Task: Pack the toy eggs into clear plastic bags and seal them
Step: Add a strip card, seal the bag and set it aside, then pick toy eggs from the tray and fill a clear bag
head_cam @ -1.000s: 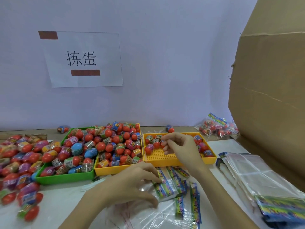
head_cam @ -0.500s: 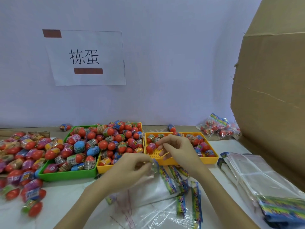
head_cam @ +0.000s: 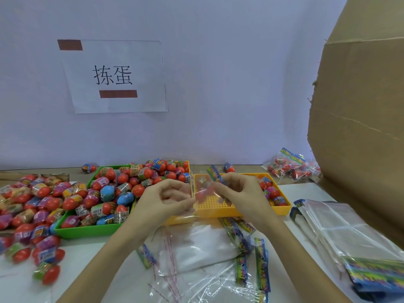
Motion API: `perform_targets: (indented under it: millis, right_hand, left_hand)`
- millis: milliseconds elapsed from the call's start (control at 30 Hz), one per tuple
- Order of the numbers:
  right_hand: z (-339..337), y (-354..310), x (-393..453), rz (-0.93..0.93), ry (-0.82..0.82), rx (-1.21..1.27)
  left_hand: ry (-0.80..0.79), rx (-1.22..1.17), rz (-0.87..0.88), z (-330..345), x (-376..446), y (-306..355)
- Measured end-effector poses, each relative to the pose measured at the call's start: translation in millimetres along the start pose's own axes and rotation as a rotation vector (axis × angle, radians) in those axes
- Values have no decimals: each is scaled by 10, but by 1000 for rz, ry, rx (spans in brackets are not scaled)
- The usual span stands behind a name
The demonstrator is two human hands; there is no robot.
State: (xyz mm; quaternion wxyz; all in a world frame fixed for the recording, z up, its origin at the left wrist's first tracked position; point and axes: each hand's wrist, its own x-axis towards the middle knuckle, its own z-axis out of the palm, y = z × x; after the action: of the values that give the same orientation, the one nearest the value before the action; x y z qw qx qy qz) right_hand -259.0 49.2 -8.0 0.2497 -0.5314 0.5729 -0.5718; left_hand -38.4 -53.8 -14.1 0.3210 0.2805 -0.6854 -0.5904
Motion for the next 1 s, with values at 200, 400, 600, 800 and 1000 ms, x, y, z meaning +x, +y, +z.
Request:
perform_targets:
  millis: [200,400,600,800,1000]
  right_hand:
    - [-87,51,17,119,121,98]
    - [-57,76,28,94,214,-282]
    - [13,-42,-11,-231,293,-385]
    - [303,-140,-112,-386,40,-465]
    - [310,-123,-114,-309,83,-292]
  left_hand:
    - [96,-148,-29,-64,-10,-7]
    - [223,-87,25,-18,-23,33]
    - [285,55,167,65,-61,74]
    - [119,237,284,114,-87,62]
    - [81,198,264,113,-71,38]
